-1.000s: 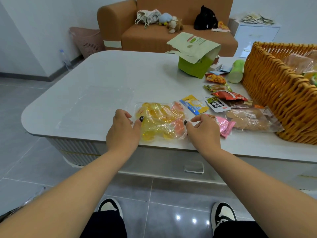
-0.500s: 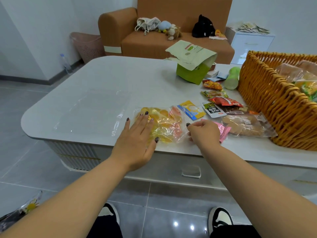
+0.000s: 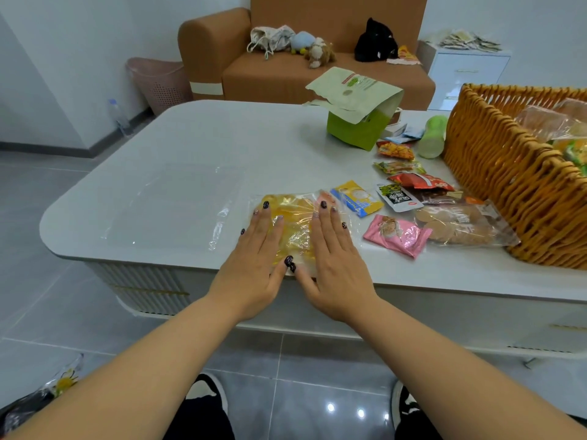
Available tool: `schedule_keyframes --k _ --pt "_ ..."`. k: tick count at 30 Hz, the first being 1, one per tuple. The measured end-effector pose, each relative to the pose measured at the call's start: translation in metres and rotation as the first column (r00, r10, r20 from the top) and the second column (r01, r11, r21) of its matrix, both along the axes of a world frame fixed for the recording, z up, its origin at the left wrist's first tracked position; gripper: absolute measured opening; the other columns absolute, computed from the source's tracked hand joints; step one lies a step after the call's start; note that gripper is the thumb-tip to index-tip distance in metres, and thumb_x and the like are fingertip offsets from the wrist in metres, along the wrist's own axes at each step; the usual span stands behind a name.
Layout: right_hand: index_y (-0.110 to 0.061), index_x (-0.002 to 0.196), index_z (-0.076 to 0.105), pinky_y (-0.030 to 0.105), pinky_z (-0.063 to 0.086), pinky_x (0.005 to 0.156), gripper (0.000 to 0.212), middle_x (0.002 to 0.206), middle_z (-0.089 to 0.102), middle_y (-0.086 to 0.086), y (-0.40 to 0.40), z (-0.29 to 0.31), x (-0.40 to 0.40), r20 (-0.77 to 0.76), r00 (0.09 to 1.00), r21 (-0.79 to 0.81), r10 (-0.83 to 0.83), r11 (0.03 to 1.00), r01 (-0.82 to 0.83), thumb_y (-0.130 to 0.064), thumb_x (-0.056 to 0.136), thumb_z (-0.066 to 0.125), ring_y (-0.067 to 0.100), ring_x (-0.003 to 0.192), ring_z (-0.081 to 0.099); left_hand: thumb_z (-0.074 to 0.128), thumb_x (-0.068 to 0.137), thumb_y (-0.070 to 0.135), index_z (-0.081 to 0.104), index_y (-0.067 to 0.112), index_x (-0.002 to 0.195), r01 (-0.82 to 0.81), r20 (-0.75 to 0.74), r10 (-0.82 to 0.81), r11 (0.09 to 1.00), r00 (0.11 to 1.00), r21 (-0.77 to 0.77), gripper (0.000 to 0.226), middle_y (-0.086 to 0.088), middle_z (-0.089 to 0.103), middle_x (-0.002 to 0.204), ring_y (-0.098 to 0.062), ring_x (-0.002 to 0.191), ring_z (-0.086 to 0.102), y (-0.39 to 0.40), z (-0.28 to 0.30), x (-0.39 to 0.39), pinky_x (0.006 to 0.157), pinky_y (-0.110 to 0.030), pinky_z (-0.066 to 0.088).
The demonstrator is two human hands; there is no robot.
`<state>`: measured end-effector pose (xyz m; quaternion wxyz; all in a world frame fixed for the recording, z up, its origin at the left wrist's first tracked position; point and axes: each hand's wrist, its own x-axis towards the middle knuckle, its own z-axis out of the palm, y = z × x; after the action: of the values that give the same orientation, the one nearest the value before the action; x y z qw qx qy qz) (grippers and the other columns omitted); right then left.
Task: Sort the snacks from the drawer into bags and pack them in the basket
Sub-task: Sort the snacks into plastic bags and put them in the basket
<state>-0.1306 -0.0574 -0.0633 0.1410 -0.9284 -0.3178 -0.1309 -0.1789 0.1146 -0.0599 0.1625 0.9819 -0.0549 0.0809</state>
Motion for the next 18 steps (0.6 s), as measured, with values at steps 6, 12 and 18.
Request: schedule_keyframes --k 6,12,18 --pt "0.003 0.151 0.003 0.031 0.007 0.12 0.104 0.161 0.001 0.017 0.0 0.01 0.0 -0.211 0.973 0.109 -0.091 0.987 0.116 -0.068 0.083 0.034 0.025 0.149 0.0 0.034 0.103 0.04 -0.019 0.02 0.151 -0.111 -0.007 0.11 0.994 0.994 -0.027 0.075 0.0 -0.029 0.158 -0.014 0.148 -0.021 -0.008 0.006 -0.004 0.118 -0.03 -0.006" --pt "-0.005 0.153 -0.006 0.03 0.018 0.117 0.107 0.162 -0.003 0.007 -0.003 0.023 0.005 -0.375 0.924 0.144 -0.073 0.98 0.136 -0.057 0.084 0.057 0.017 0.149 0.003 0.029 0.102 0.046 -0.021 0.006 0.15 -0.266 -0.11 0.265 0.964 0.958 0.01 0.08 -0.009 -0.019 0.162 -0.017 0.15 -0.015 -0.016 0.01 -0.004 0.121 -0.038 -0.006" --pt "-0.008 0.153 0.001 0.024 0.025 0.11 0.106 0.161 0.013 0.005 -0.018 0.045 0.016 -0.478 0.878 0.153 0.031 0.987 0.049 -0.042 0.08 0.07 0.02 0.146 0.021 0.053 0.095 0.046 0.011 0.016 0.154 -0.277 -0.196 0.221 0.902 0.955 -0.33 0.079 -0.004 0.017 0.161 -0.017 0.145 0.022 -0.008 0.031 0.01 0.115 -0.036 0.024"
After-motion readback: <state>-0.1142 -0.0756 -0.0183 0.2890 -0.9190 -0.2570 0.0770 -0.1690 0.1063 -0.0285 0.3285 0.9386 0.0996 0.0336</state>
